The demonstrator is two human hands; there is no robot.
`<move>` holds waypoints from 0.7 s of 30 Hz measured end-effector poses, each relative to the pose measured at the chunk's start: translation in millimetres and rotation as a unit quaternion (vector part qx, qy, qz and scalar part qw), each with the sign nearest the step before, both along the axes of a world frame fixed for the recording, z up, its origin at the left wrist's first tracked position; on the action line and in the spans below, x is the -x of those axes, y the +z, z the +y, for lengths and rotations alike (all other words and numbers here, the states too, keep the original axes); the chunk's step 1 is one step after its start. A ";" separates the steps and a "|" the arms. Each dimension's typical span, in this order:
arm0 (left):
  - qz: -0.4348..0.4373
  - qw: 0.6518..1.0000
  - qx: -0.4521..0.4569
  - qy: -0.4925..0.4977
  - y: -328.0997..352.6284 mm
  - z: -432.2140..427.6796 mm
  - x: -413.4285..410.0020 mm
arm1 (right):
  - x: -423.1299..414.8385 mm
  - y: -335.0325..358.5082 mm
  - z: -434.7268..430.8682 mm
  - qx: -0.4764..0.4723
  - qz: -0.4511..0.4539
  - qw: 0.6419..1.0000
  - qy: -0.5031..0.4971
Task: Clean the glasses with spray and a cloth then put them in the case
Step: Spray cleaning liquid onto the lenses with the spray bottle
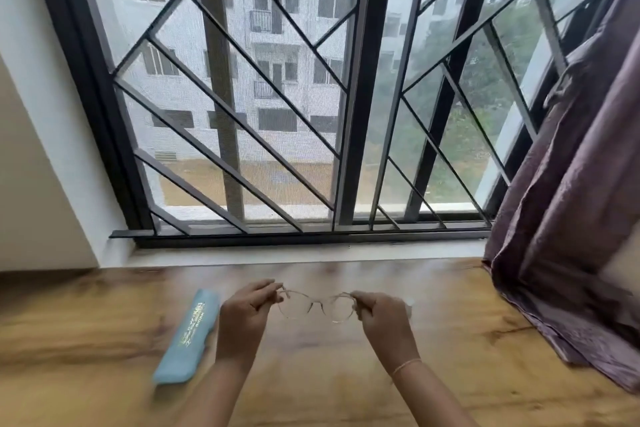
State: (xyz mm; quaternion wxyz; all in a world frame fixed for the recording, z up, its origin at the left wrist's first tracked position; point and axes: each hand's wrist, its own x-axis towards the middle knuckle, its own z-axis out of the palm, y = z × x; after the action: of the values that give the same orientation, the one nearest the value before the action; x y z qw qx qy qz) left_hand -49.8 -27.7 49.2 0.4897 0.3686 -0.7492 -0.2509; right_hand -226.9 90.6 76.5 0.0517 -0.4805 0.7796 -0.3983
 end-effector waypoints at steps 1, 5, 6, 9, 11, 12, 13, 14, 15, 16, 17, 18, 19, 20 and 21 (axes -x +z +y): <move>0.023 1.000 -0.007 -0.005 8.6 -2.6 1.5 | 0.0 8.3 -2.9 0.014 -0.002 1.000 -0.002; 0.075 0.997 -0.020 -0.011 39.1 -12.8 4.8 | 7.1 41.9 -14.5 0.053 -0.040 0.998 0.008; 0.084 0.996 -0.024 -0.018 45.0 -14.9 5.3 | 9.8 49.6 -16.3 0.063 -0.052 0.997 0.010; 0.104 0.993 -0.020 -0.043 58.0 -19.0 6.1 | 14.3 71.6 -17.2 0.091 -0.062 0.994 0.016; 0.112 0.992 -0.007 -0.054 62.2 -19.2 7.1 | 16.2 79.9 -16.6 0.103 -0.060 0.993 0.017; 0.115 0.992 0.001 -0.057 63.4 -18.7 7.3 | 17.3 82.0 -16.0 0.107 -0.057 0.992 0.017; 0.116 0.991 0.012 -0.059 64.3 -17.7 7.3 | 18.3 82.8 -15.7 0.111 -0.054 0.992 0.018; 0.113 0.992 0.027 -0.057 65.1 -16.7 7.2 | 19.1 82.9 -15.1 0.116 -0.052 0.992 0.020; 0.109 0.992 0.043 -0.051 66.2 -15.3 7.2 | 18.8 83.5 -13.9 0.122 -0.050 0.991 0.021; 0.105 0.992 0.054 -0.040 66.7 -14.8 7.4 | 18.3 84.2 -11.6 0.128 -0.045 0.991 0.022; 0.106 0.992 0.059 -0.027 66.6 -14.4 7.8 | 18.0 84.5 -8.2 0.134 -0.029 0.990 0.014; 0.112 0.992 0.057 -0.013 65.5 -14.3 7.8 | 18.0 83.6 -3.8 0.150 -0.005 0.989 -0.003; 0.118 0.992 0.052 0.001 64.3 -14.8 7.7 | 18.8 81.7 1.0 0.178 0.016 0.983 -0.029; 0.121 0.992 0.045 0.013 62.5 -14.5 7.6 | 19.7 78.8 8.2 0.213 0.021 0.975 -0.063; 0.121 0.992 0.040 0.023 61.0 -14.4 7.3 | 20.7 74.4 15.2 0.249 0.015 0.964 -0.097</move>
State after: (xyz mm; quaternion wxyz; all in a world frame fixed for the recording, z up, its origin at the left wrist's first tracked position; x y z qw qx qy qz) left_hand -57.1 -42.1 110.2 0.5966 0.3328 -0.6853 -0.2522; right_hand -247.6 105.7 150.9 -0.1197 -0.4058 0.6997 -0.5757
